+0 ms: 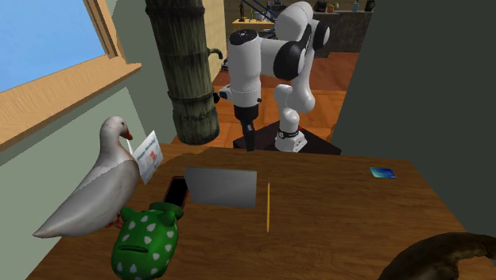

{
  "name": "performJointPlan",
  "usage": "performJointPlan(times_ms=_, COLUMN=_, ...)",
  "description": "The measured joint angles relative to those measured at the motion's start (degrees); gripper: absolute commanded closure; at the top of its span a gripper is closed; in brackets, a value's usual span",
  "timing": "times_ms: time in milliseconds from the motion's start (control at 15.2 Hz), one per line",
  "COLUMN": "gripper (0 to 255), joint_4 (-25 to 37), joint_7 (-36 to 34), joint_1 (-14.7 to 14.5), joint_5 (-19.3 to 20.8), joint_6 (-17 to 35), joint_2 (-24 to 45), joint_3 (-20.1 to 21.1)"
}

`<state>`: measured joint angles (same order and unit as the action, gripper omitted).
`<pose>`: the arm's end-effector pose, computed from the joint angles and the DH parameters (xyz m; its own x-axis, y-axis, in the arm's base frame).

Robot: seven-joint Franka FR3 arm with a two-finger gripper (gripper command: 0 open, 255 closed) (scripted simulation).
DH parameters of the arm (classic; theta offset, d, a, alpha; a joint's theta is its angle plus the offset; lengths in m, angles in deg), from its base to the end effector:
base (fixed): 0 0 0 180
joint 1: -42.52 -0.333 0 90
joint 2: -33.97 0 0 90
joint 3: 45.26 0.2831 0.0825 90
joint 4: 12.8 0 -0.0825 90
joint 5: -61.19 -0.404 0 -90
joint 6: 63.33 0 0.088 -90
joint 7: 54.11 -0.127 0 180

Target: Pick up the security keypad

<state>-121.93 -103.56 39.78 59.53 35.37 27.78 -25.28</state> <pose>0.4980 0.2167 0.4764 0.8875 -0.4586 -0.0456 -0.4553 -0.8878 0.0666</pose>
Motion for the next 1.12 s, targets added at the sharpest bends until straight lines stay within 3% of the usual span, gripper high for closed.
performJointPlan(times_ms=330, gripper=0, joint_4=14.8, joint_7=-10.3, joint_1=-2.1, joint_5=4.5, joint_6=-2.6, joint_2=12.8, joint_3=2.5)
performJointPlan(times_ms=726, gripper=0, joint_4=35.4, joint_7=-19.9, joint_1=-7.1, joint_5=10.1, joint_6=-8.4, joint_2=28.3, joint_3=2.6)
performJointPlan(times_ms=1122, gripper=0, joint_4=34.5, joint_7=-21.3, joint_1=-7.7, joint_5=10.8, joint_6=-5.7, joint_2=30.3, joint_3=2.3)
